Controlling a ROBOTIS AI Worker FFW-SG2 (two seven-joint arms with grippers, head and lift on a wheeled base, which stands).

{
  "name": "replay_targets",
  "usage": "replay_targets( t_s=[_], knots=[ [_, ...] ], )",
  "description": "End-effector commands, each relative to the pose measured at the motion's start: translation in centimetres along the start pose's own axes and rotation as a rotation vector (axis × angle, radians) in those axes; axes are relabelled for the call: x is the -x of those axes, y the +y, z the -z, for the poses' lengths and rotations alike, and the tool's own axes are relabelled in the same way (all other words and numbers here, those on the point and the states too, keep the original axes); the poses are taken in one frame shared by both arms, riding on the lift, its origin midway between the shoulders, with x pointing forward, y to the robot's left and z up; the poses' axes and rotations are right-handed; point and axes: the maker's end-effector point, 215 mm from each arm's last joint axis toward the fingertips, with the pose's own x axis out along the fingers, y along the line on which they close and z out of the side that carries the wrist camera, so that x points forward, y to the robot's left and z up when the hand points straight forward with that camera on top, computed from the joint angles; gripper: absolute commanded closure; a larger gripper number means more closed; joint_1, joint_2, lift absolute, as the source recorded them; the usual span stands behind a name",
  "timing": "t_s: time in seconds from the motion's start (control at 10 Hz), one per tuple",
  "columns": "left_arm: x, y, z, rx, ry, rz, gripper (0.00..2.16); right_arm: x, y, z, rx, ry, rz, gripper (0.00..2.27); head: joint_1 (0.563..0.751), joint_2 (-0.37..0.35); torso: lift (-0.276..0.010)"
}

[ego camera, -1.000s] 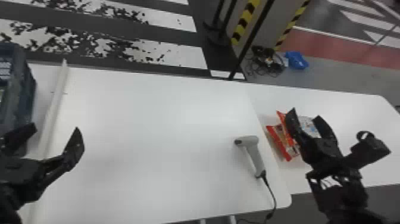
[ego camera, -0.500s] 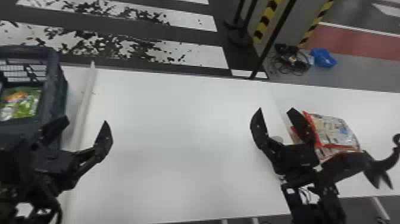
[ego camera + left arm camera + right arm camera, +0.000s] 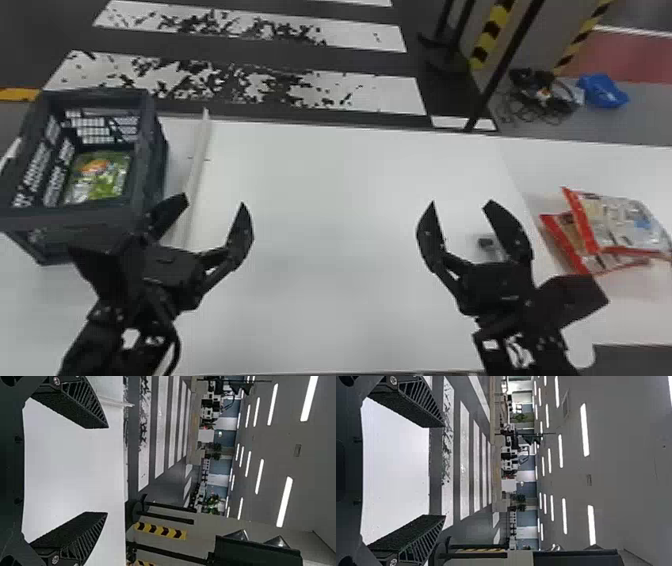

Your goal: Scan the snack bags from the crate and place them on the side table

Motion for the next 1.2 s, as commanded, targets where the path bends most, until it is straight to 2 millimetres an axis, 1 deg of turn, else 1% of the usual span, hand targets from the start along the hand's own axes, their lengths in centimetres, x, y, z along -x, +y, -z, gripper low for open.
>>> replay_targets(
  t_s=[0.0,0.1,0.2,0.3,0.4,0.5,0.6,0.7,0.8,0.9,1.0,1.1],
  knots=[
    [0.0,0.0,-0.5,-0.004,-0.010,0.006,0.09,0.1,0.0,0.6,-0.007,0.012,0.008,0.07,0.695,-0.129,-0.094],
    [0.3,0.5,-1.8,-0.020,-0.026,0.020,0.09,0.3,0.0,0.9,-0.007,0.018,0.009,0.07,0.695,-0.130,-0.094],
    [0.8,1.8,-3.5,-0.033,-0.029,0.027,0.10,0.4,-0.1,1.3,-0.007,0.024,0.009,0.07,0.695,-0.130,-0.094],
    [1.2,4.1,-4.3,-0.047,-0.001,0.006,0.10,0.6,-0.1,1.7,-0.005,0.032,0.007,0.07,0.695,-0.123,-0.094],
    [1.4,5.9,-4.7,-0.050,0.031,-0.016,0.10,0.7,-0.1,1.9,-0.006,0.036,0.004,0.07,0.695,-0.102,-0.094],
    [2.0,8.7,-4.5,-0.049,0.086,-0.033,0.10,0.7,-0.2,1.9,-0.008,0.037,0.004,0.07,0.695,-0.070,-0.094],
    [2.4,11.3,-4.1,-0.049,0.160,-0.045,0.10,0.8,-0.2,2.0,-0.010,0.039,0.004,0.07,0.695,-0.053,-0.094],
    [2.6,13.9,-4.4,-0.076,0.199,-0.069,0.10,0.8,0.3,2.1,-0.017,0.040,-0.005,0.07,0.695,-0.017,-0.094],
    [2.7,16.2,-5.5,-0.113,0.208,-0.088,0.10,0.9,0.8,2.2,-0.019,0.044,-0.014,0.07,0.695,0.025,-0.094],
    [2.6,18.0,-7.0,-0.151,0.206,-0.105,0.10,1.0,0.8,2.4,-0.019,0.048,-0.013,0.07,0.695,0.069,-0.094],
    [2.6,19.7,-8.0,-0.181,0.217,-0.118,0.10,1.1,0.8,2.4,-0.018,0.050,-0.013,0.07,0.695,0.109,-0.094],
    [2.1,21.0,-9.1,-0.211,0.226,-0.118,0.10,1.2,0.9,2.6,-0.017,0.057,-0.015,0.07,0.695,0.123,-0.094]
  ],
)
